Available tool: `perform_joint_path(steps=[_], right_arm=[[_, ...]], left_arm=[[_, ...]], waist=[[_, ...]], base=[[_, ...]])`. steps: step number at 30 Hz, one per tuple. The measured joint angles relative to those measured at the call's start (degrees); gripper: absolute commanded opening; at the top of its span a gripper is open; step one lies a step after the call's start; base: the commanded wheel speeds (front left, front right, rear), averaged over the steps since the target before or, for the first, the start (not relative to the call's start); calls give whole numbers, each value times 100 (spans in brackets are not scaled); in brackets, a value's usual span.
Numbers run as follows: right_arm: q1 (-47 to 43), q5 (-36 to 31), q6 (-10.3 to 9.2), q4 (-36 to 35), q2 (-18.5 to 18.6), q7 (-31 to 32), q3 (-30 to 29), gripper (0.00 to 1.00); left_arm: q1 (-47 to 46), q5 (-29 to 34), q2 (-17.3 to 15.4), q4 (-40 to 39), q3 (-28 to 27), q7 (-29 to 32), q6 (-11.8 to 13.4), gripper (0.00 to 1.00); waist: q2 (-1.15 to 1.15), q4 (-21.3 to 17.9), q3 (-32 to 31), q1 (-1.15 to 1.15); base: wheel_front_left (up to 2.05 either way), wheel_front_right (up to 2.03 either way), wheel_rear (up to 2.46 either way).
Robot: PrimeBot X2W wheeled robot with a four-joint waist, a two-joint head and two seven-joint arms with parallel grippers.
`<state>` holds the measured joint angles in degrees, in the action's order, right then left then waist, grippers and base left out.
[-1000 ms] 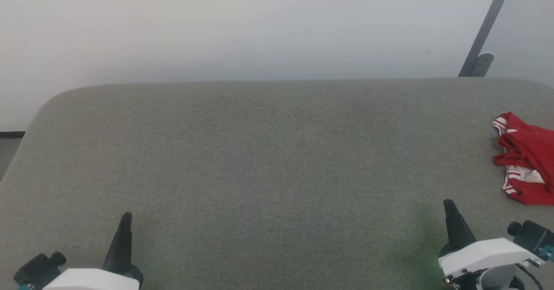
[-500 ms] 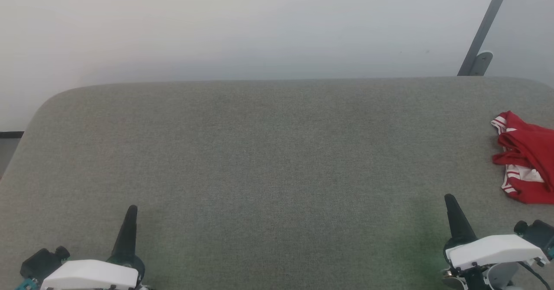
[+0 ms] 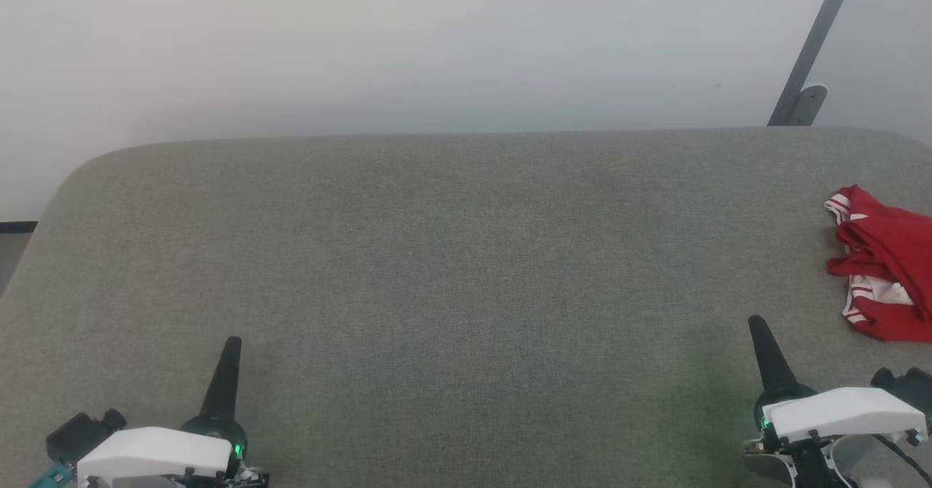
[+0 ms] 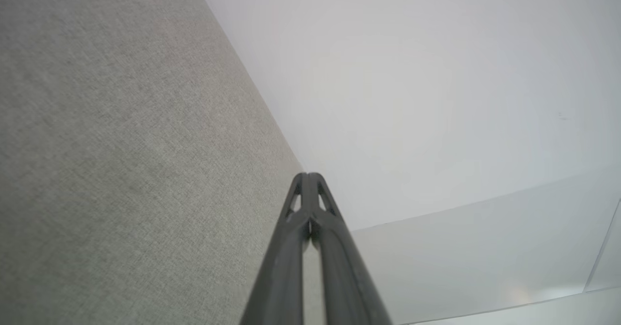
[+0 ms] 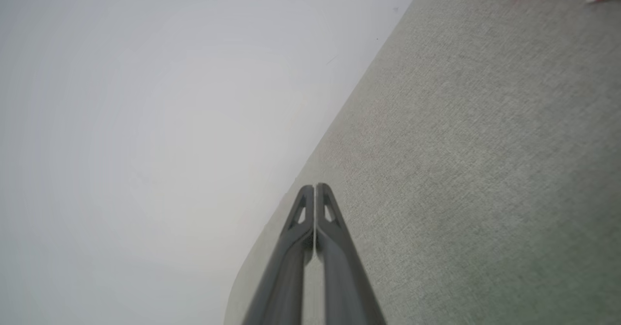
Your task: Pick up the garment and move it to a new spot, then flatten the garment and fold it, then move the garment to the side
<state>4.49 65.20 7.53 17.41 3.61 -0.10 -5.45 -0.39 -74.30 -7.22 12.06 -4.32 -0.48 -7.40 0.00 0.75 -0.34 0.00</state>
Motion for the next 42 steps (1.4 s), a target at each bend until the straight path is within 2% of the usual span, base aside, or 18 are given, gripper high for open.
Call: perform_joint_path(steps=[42], right_arm=[[112, 2098, -4, -250, -42, 520, -74, 0]], left_arm=[[-442, -1410, 335, 152, -155, 544, 0, 0]], waist=[[0, -56, 39, 0]], base=[[0, 0, 0]])
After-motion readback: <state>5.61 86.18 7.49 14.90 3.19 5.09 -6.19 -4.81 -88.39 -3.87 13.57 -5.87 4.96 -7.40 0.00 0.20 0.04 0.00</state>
